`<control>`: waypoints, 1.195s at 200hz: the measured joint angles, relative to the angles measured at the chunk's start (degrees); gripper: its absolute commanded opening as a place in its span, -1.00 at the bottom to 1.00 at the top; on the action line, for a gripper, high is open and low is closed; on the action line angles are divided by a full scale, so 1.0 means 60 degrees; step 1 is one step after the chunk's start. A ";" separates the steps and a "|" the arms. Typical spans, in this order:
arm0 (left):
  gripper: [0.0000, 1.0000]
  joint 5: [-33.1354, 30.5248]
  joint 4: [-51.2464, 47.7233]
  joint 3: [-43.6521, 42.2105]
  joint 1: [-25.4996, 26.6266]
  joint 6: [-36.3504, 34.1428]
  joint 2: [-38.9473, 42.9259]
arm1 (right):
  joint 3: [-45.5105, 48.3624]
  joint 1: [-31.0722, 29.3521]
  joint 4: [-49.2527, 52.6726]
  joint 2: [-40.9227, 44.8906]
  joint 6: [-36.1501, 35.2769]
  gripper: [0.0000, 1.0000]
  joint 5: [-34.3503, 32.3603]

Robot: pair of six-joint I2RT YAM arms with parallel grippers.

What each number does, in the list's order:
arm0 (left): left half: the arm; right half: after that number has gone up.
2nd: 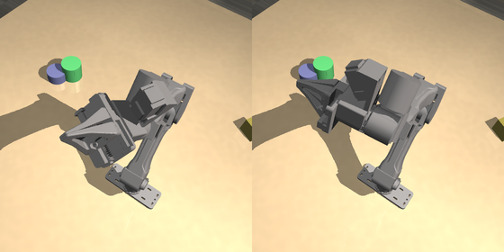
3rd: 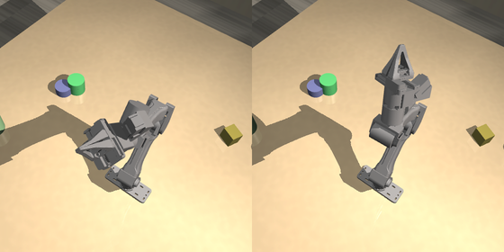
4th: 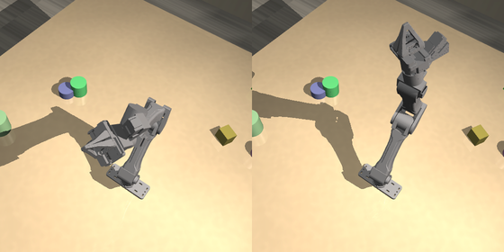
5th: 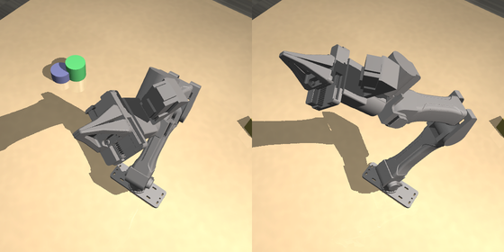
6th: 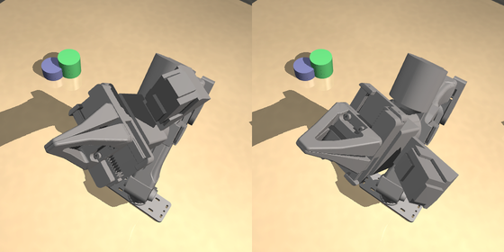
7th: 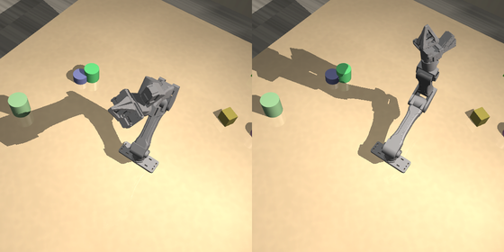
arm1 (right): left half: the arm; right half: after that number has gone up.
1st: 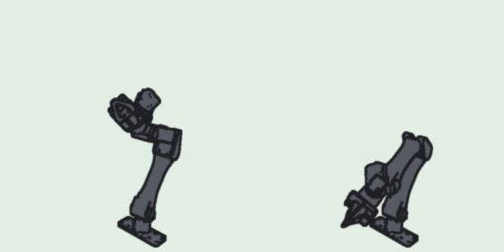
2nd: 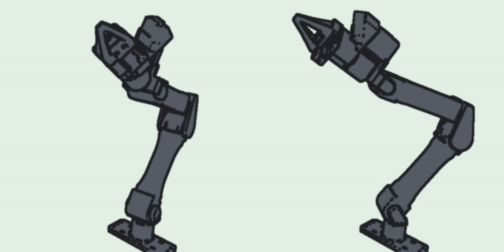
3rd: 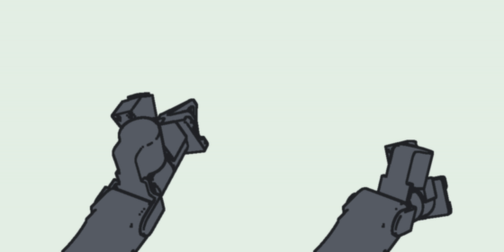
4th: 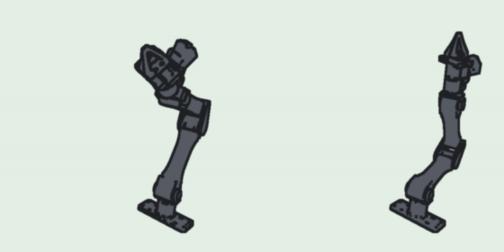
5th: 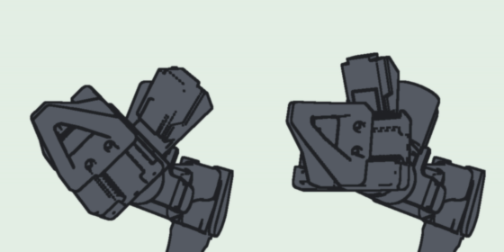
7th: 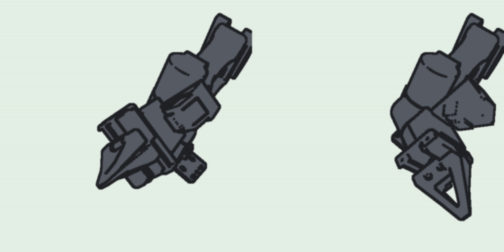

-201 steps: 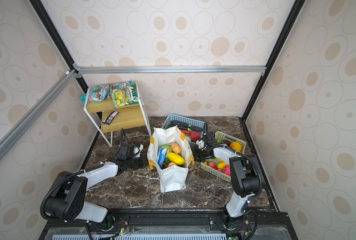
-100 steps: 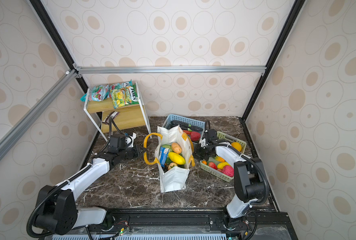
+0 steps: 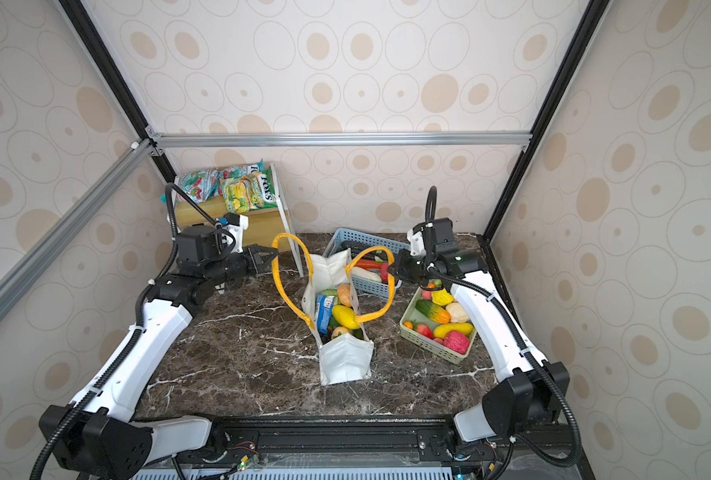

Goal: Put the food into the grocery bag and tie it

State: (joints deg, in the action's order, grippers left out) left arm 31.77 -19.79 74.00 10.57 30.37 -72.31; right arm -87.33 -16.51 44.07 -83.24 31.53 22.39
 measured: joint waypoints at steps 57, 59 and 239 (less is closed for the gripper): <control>-1.00 0.0259 -0.0273 0.1650 0.1126 0.0080 -0.0484 | -0.1155 -0.2084 -0.0481 -0.0164 -0.0401 -0.74 0.0109; -1.00 0.0259 -0.0280 0.1676 0.1173 0.0080 -0.0503 | -0.1177 -0.2124 -0.0525 -0.0186 -0.0401 -0.74 0.0127; 0.36 -0.0616 -0.0379 0.1971 0.3206 0.0178 -0.0962 | 0.0852 -0.3526 -0.5949 -0.1286 0.0364 -0.73 0.2127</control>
State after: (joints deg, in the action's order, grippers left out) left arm 28.08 -22.06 85.82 29.80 31.44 -78.08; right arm -82.21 -37.67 8.38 -90.96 33.71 35.16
